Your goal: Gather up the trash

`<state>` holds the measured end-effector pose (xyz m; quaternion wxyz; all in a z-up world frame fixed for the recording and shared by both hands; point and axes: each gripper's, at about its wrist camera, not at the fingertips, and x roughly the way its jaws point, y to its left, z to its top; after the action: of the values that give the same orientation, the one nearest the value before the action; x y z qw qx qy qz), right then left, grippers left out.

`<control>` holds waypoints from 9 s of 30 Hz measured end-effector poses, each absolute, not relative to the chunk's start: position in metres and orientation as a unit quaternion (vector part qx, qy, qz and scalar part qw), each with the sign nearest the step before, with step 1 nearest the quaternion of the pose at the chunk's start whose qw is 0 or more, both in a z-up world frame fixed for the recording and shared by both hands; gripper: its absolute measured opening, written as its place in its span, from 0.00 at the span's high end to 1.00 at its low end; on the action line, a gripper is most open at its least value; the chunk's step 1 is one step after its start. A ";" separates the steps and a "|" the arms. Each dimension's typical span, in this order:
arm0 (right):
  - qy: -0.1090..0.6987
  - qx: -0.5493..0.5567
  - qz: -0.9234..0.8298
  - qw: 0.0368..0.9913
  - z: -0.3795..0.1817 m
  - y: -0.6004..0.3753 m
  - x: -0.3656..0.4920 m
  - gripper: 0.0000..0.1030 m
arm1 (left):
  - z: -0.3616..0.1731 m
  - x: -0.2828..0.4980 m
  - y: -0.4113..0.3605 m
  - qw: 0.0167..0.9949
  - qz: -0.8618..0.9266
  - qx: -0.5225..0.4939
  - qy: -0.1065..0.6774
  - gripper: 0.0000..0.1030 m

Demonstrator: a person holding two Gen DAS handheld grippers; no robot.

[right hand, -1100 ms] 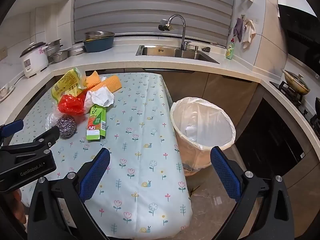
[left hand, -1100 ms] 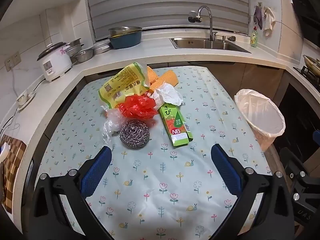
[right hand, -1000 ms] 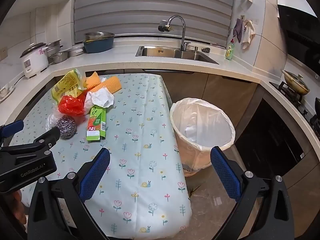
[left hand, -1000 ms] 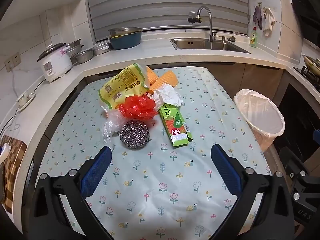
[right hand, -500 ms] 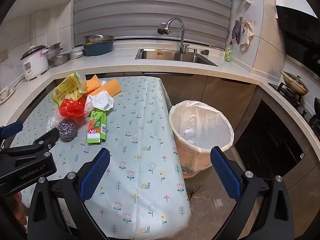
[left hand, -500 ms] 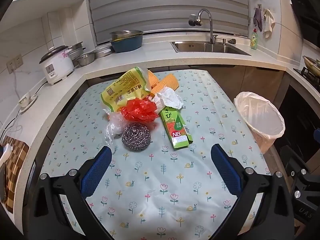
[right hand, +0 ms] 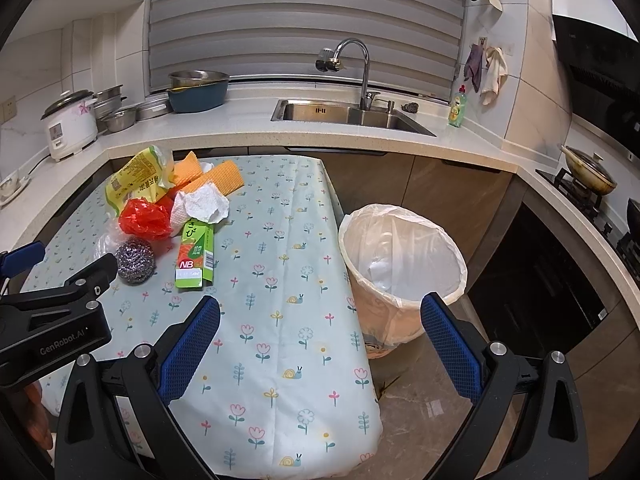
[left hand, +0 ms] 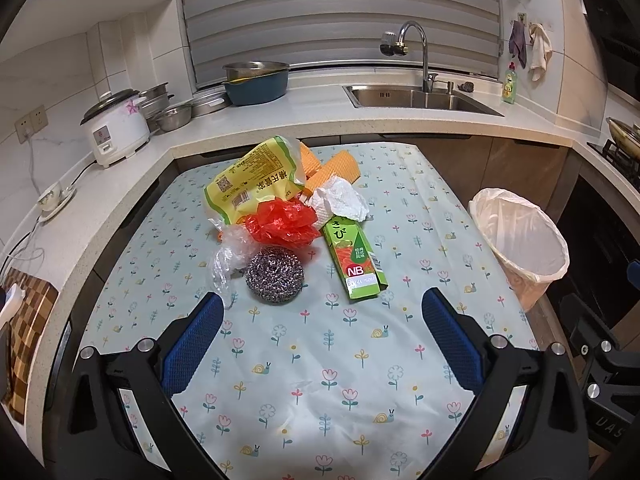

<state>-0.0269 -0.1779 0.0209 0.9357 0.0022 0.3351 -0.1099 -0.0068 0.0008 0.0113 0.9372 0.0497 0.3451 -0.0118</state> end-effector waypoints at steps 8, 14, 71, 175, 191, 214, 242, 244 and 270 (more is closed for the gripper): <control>0.333 0.000 -0.110 0.936 0.023 -0.175 -0.027 0.07 | 0.013 -0.008 0.002 0.939 -0.013 0.051 0.341 0.08; 0.330 -0.001 -0.113 0.937 0.024 -0.175 -0.028 0.07 | 0.012 -0.009 0.001 0.939 -0.015 0.050 0.339 0.08; 0.329 0.000 -0.114 0.937 0.022 -0.177 -0.026 0.07 | 0.008 -0.007 -0.003 0.938 -0.023 0.045 0.344 0.08; 0.287 0.115 -0.162 0.937 0.026 -0.308 0.129 0.97 | 0.041 0.171 -0.111 0.895 -0.282 -0.005 0.345 0.95; 0.288 0.151 -0.229 0.917 0.003 -0.381 0.107 0.89 | 0.005 0.181 -0.222 0.852 -0.362 0.024 0.378 0.67; 0.267 0.134 -0.186 0.936 0.023 -0.328 0.113 0.46 | 0.023 0.182 -0.156 0.891 -0.281 0.008 0.356 0.55; 0.298 0.071 -0.047 0.951 0.023 -0.141 0.134 0.34 | 0.010 0.167 0.074 0.923 -0.092 -0.056 0.369 0.27; 0.304 0.067 -0.038 0.949 0.018 -0.128 0.136 0.34 | 0.002 0.168 0.090 0.921 -0.078 -0.059 0.378 0.27; 0.409 0.028 0.052 0.911 -0.071 0.007 0.151 0.30 | -0.086 0.180 0.185 0.869 -0.067 -0.088 0.482 0.93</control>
<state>0.1514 0.0068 -0.0707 0.9108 0.0278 0.4087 0.0518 0.1802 0.1854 -0.0856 0.8690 -0.0881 0.4824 -0.0668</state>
